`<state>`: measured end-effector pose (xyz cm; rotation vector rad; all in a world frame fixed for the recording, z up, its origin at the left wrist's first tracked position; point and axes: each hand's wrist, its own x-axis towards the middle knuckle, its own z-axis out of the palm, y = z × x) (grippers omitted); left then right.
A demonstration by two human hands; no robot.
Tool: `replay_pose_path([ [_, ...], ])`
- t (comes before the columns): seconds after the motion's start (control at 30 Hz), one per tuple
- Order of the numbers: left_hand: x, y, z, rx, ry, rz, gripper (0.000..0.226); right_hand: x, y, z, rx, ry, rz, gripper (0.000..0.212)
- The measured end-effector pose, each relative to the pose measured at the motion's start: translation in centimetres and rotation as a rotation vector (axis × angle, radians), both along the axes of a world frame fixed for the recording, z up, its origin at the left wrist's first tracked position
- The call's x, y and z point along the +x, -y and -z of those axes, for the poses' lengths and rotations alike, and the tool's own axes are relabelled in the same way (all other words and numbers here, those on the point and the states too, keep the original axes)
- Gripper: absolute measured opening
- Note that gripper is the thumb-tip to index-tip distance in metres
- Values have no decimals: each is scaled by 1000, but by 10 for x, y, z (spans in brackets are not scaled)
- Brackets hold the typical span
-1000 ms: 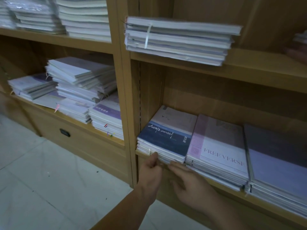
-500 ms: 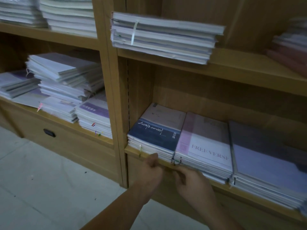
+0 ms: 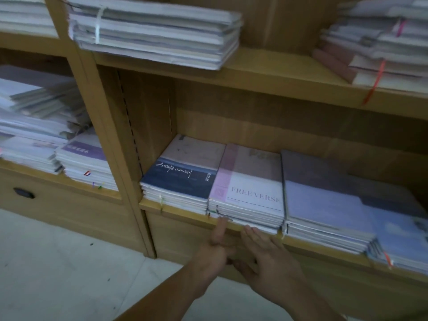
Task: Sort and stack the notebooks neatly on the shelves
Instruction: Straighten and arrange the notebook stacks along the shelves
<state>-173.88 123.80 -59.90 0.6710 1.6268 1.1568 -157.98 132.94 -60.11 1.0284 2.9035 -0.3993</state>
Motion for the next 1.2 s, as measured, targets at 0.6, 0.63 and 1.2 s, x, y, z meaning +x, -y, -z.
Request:
replay_pose_path([
  [0.6, 0, 22, -100, 146, -258, -175, 21, -12, 2, -104, -235, -416, 223, 17],
  [0.63, -2, 28, -114, 162, -313, -154, 28, -16, 7, -123, -224, -430, 218, 22],
  [1.2, -164, 82, -357, 372, -837, -572, 36, -124, 11, -388, -334, -837, 311, 44],
])
